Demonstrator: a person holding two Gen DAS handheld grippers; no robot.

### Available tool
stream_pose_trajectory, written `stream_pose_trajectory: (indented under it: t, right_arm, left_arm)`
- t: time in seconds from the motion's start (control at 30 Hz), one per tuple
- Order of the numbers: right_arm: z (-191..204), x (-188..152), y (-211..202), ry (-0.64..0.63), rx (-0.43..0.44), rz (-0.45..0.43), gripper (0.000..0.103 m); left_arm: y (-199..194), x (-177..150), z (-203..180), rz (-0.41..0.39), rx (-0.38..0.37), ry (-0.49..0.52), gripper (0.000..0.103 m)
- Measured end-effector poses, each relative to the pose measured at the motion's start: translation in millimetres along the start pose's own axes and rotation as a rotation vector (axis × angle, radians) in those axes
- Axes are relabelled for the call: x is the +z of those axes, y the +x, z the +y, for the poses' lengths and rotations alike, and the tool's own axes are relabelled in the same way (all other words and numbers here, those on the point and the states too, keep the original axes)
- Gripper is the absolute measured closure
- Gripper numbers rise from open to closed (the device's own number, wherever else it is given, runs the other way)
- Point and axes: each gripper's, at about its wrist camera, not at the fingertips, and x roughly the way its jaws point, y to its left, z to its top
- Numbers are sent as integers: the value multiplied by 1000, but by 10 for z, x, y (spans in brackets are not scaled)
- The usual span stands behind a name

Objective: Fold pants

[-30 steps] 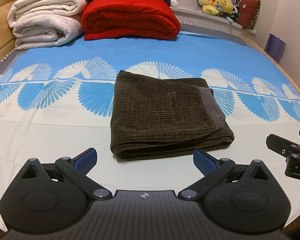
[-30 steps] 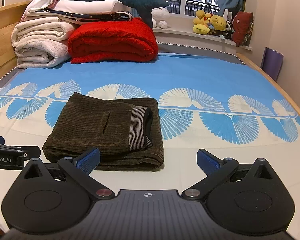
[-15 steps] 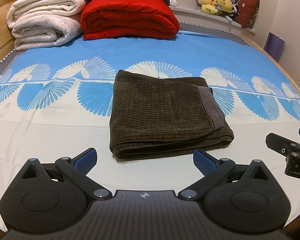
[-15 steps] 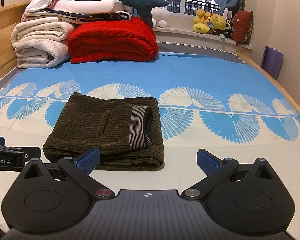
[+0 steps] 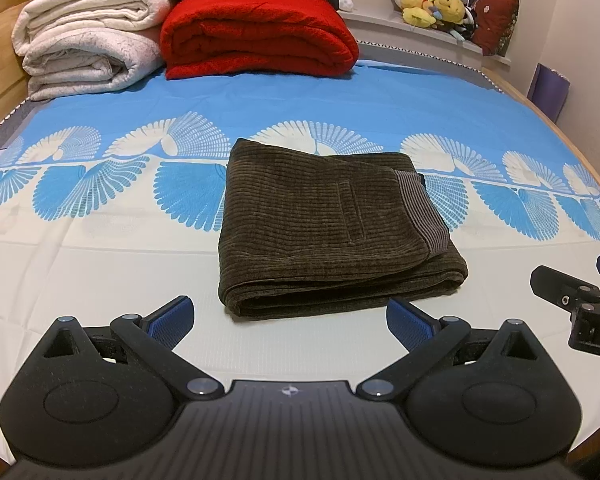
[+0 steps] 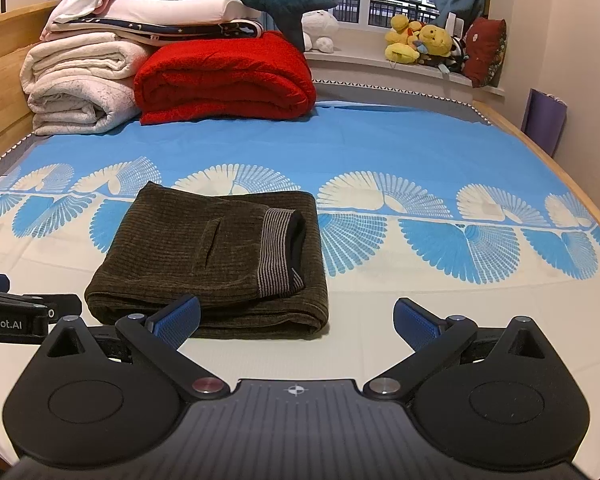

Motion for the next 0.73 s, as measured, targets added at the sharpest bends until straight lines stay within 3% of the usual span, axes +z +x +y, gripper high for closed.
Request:
stream_pose_trajectory:
  t: [0.73]
  right_arm:
    - [-8, -9, 15, 3, 1, 3, 1]
  left_arm:
    - [-11, -5, -21, -9, -10, 15, 1]
